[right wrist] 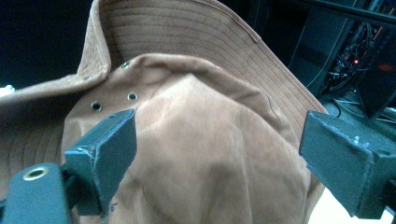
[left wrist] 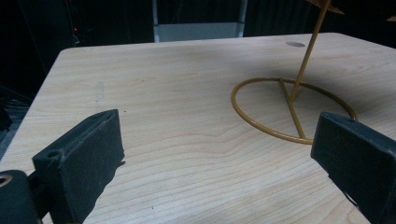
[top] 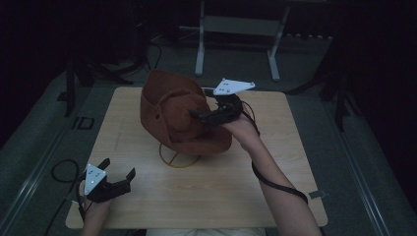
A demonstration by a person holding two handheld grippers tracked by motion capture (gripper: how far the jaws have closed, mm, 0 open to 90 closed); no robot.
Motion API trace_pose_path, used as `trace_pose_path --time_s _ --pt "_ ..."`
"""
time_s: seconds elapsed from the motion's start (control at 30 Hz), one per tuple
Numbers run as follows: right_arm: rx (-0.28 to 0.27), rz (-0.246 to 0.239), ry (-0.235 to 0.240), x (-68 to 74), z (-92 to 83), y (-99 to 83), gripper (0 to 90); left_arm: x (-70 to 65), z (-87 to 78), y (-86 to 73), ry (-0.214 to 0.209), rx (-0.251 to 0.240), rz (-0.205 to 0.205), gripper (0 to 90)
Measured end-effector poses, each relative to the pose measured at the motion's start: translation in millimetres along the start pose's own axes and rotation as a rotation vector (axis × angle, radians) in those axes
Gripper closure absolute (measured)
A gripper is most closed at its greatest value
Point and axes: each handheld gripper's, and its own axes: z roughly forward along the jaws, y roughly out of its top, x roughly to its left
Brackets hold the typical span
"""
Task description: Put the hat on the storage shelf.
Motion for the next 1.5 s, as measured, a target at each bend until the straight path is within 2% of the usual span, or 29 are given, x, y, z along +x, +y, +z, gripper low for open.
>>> trace_pose_path --time_s 0.33,0.73,1.03,1.27,1.3,1.5 --pt "0.01 0.037 -0.023 -7.4 -27.1 -29.4 11.3 -0.2 0.5 -0.8 -0.002 0.0 0.001 3.1" --pt "0.032 0.069 -0.089 -18.8 -58.7 -66.5 13.3 -0.1 -0.4 -0.9 -0.004 -0.001 0.0 3.1" --pt "0.047 0.11 -0.116 -26.1 -76.9 -99.4 13.2 -0.2 0.1 -1.0 -0.006 0.002 0.001 3.1" --pt "0.049 0.13 -0.136 -29.6 -86.3 -117.4 13.3 -0.2 0.3 -1.1 -0.008 0.005 0.0 3.1" --pt "0.058 0.136 -0.145 -31.1 -90.0 -127.3 13.3 -0.3 0.3 -1.2 -0.008 0.006 0.001 3.1" --pt "0.066 0.163 -0.155 -33.4 -95.3 -149.7 13.3 0.1 -0.3 -0.9 -0.006 0.002 -0.003 3.1"
